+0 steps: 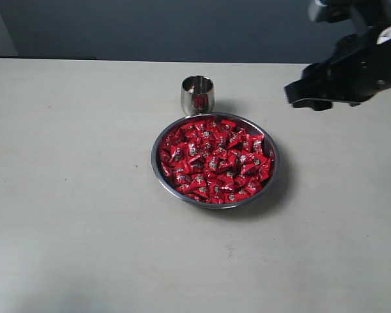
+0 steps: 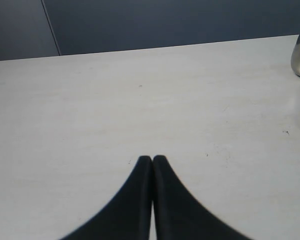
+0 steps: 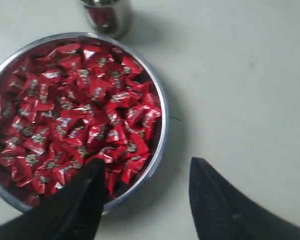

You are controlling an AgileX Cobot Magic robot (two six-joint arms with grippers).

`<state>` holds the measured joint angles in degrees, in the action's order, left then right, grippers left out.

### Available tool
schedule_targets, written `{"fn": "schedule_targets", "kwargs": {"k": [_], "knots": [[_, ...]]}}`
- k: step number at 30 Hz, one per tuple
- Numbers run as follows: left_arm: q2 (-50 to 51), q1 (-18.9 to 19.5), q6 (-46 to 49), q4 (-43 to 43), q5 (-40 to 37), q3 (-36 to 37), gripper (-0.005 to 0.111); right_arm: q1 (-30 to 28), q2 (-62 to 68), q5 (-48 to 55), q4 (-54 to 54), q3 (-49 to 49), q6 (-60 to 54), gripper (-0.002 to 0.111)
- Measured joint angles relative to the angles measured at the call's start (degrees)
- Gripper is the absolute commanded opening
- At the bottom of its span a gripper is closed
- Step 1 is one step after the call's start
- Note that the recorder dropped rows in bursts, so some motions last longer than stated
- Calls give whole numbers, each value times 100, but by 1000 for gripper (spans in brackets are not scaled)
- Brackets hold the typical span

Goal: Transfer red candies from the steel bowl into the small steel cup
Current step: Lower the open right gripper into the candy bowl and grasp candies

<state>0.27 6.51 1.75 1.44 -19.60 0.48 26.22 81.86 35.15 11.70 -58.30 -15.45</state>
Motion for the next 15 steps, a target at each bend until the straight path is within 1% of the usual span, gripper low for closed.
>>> {"fn": "schedule_targets", "kwargs": {"k": [6, 9, 15], "knots": [[0, 0, 0, 0, 0, 0, 0, 922, 1180, 377, 38, -936, 0, 48], [0, 0, 0, 0, 0, 0, 0, 1286, 1743, 583, 38, -1410, 0, 48], [0, 0, 0, 0, 0, 0, 0, 1800, 2741, 763, 38, -2225, 81, 48]]}}
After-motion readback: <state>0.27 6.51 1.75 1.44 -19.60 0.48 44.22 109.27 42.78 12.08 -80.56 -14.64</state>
